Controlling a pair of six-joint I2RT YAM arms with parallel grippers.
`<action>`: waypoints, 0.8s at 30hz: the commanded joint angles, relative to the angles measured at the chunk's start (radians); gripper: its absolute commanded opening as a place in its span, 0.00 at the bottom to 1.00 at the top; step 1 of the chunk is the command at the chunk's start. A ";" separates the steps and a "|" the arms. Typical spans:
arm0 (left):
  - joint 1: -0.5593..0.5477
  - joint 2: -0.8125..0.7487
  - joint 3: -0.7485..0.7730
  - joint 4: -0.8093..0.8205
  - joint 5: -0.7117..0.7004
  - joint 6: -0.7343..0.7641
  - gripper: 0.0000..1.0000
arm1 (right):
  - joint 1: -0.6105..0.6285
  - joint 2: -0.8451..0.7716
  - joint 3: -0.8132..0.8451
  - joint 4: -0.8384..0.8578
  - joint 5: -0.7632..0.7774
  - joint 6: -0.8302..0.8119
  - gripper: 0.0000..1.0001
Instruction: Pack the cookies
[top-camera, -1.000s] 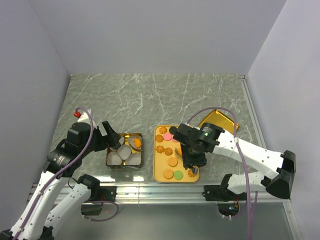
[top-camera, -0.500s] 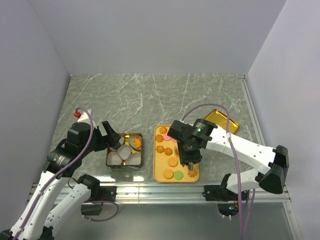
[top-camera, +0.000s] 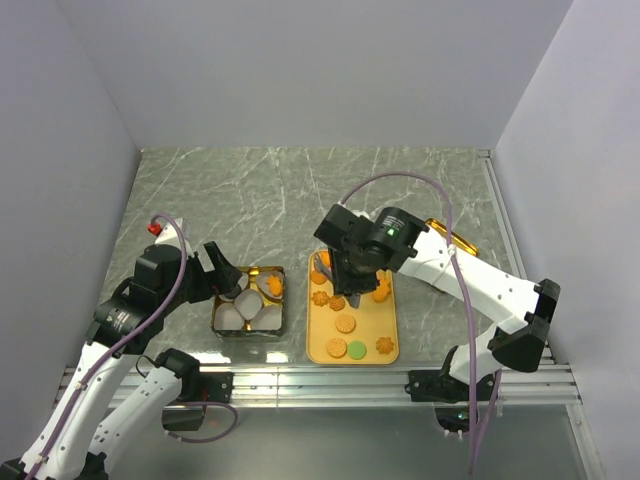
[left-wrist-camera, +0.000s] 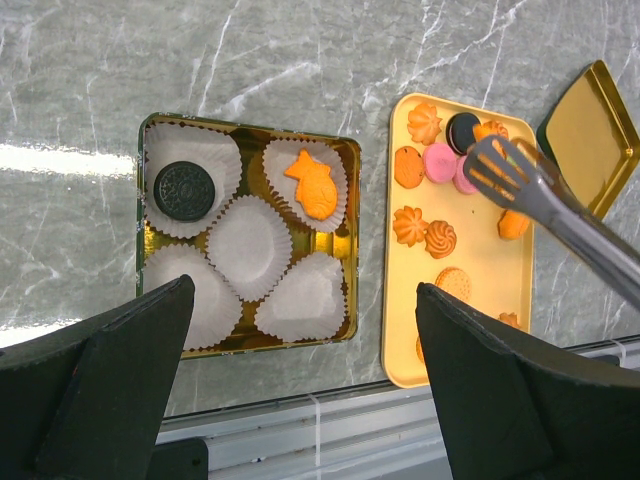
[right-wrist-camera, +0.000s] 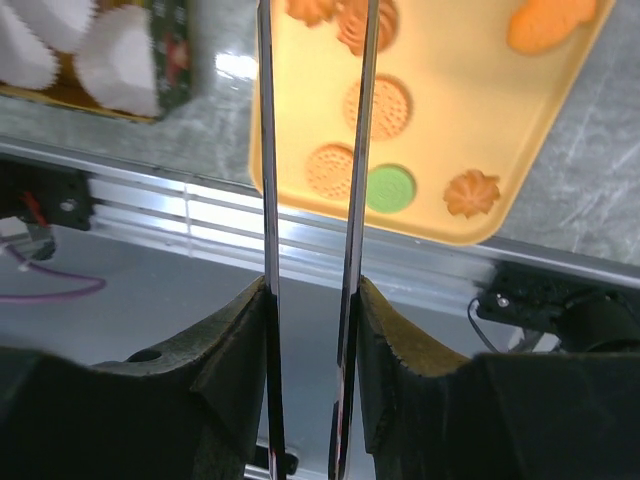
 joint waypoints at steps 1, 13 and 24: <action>0.000 0.006 0.010 0.037 0.016 0.010 0.99 | -0.002 0.016 0.106 -0.047 0.016 -0.037 0.32; 0.000 -0.197 -0.033 0.201 -0.134 -0.107 0.99 | 0.176 0.148 0.278 0.041 -0.079 -0.082 0.29; 0.000 -0.403 -0.134 0.285 -0.313 -0.068 0.99 | 0.262 0.229 0.268 0.191 -0.061 -0.209 0.29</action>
